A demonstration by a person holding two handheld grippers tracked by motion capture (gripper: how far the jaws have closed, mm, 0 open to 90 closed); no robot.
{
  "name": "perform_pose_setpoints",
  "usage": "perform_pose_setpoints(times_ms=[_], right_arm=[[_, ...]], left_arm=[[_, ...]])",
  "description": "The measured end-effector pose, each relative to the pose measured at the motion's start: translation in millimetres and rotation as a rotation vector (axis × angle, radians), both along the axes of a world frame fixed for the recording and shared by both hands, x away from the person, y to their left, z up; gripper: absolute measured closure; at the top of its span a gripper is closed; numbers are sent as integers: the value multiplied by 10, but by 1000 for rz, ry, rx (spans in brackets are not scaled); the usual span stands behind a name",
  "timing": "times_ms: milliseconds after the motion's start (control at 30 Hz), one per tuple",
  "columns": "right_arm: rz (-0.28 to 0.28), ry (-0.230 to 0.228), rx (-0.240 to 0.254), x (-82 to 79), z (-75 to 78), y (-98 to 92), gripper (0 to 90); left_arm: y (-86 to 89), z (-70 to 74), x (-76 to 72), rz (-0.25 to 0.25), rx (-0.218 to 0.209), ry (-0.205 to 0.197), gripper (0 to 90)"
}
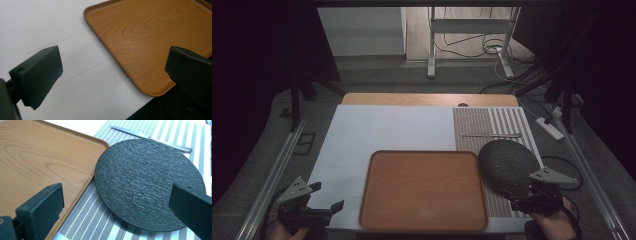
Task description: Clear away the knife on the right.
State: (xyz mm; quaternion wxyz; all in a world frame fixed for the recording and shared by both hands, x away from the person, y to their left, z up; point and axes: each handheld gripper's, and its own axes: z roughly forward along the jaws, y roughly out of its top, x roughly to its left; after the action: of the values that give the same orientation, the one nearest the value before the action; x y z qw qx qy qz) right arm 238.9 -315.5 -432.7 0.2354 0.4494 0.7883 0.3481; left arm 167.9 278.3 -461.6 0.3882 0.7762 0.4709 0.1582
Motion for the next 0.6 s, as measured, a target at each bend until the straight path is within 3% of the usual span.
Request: perform_pose_setpoints(times_ms=[600], right_arm=[[27,41,5,32,-12,6,5]], left_arm=[[9,-2,-2,0,-7,1,16]])
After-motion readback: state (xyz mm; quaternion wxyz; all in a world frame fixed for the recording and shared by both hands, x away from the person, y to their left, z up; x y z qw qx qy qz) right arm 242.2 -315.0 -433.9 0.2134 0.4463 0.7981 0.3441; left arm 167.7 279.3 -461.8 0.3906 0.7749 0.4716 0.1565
